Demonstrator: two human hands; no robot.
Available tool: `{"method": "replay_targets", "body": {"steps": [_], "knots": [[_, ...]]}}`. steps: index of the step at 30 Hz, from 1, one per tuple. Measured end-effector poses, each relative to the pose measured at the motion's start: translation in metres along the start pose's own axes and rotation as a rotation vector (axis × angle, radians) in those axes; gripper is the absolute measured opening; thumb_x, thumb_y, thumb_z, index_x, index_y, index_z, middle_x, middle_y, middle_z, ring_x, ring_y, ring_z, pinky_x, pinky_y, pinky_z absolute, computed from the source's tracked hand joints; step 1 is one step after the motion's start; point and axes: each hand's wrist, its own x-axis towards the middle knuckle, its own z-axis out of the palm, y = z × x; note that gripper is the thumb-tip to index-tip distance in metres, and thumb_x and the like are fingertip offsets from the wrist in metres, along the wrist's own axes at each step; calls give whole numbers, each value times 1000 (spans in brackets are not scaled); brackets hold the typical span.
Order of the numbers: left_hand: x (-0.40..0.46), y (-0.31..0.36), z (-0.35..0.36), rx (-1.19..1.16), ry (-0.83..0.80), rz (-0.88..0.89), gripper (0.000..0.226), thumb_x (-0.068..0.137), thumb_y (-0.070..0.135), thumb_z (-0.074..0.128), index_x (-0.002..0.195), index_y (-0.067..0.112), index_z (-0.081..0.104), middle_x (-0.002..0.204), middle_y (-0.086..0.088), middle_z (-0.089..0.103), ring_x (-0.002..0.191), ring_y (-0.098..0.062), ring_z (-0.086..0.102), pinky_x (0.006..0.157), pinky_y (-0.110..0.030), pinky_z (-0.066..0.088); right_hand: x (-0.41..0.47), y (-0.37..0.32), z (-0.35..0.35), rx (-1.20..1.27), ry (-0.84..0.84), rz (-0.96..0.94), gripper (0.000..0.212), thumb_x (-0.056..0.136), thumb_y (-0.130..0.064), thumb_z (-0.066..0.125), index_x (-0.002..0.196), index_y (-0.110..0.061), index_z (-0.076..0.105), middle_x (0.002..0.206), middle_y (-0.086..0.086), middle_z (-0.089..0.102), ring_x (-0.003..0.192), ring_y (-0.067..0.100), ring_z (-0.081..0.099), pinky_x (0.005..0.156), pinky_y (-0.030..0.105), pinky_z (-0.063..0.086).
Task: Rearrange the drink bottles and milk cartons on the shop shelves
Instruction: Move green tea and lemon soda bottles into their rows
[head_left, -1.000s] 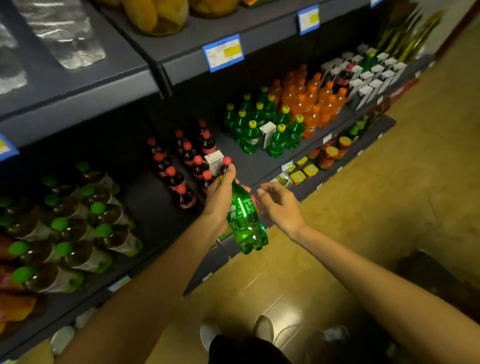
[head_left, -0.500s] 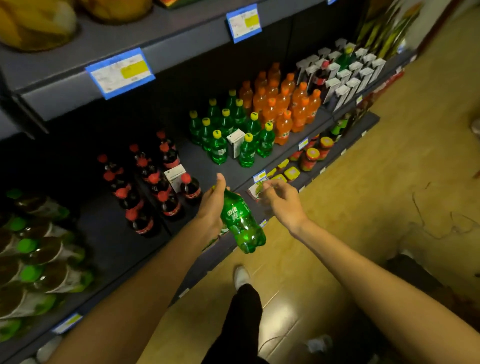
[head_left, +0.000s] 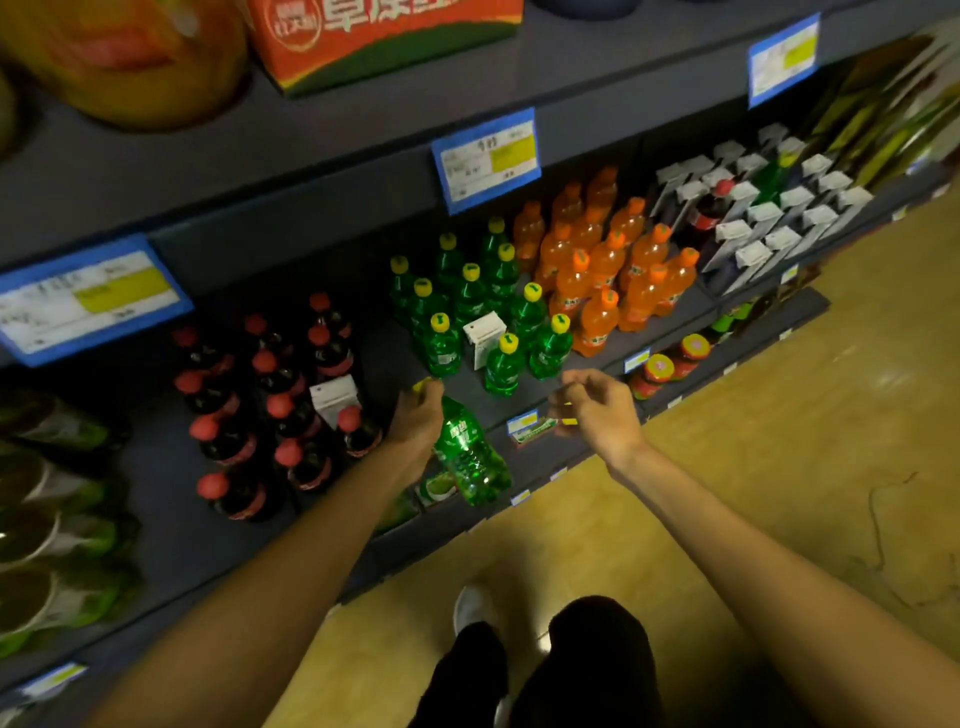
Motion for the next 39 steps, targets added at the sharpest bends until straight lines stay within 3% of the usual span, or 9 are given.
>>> {"method": "replay_targets", "body": {"steps": [3,5,8,13,24,29,31,35,39], "knots": [[15,-3,12,26,51,36,17,103,22,43,86,20,46,78,3,42,76,-16,46,66,-25,32,26,-9,-7,8,-64,22,15,105,-9,42,100,-10,56,78,6,61,56,7,60,47,21,50],[18,-1,20,13,95,37,12,104,23,41,109,15,49,86,1,47,93,-22,47,71,-23,29,44,-15,-9,-10,-106,27,18,105,-9,42,96,-13,57,79,5,62,61,12,60,49,22,51],[21,5,34,-19,186,23,39,105,27,41,133,0,43,110,-8,48,114,-29,50,78,-26,31,71,-24,-16,-61,-193,21,17,105,-9,42,100,-12,58,80,3,63,66,14,60,52,21,53],[25,14,63,-51,303,77,20,105,30,41,111,10,38,107,-12,52,103,-24,52,72,-24,32,108,-38,-46,-129,-315,9,16,105,-9,43,109,-7,58,82,3,63,70,12,60,56,21,54],[53,8,100,-13,487,216,19,105,27,40,102,10,32,102,-15,55,90,-27,53,69,-33,34,163,-56,-33,-320,-442,-194,12,100,-6,53,107,-10,61,92,8,65,80,15,62,69,33,55],[65,-10,96,49,476,383,17,103,23,46,99,11,36,83,-6,51,76,-21,50,61,-21,34,192,-46,-1,-554,-489,-418,13,96,-16,61,99,-29,60,97,1,68,95,19,67,86,45,57],[68,-18,93,93,465,443,16,103,21,47,98,10,36,76,1,44,68,-15,45,55,-16,31,202,-43,10,-585,-482,-463,11,95,-16,62,102,-25,63,92,-6,65,93,16,66,89,42,56],[72,-27,85,75,448,454,15,103,25,46,101,14,37,80,1,47,74,-20,48,66,-28,33,218,-46,26,-788,-486,-599,20,94,-13,65,113,-10,67,103,6,69,91,11,61,88,25,51],[71,-29,81,31,449,455,15,102,26,48,103,14,39,82,1,49,77,-20,49,69,-30,35,238,-49,47,-1222,-637,-656,37,94,-17,65,130,-11,60,129,11,61,118,27,57,98,35,45]]}}
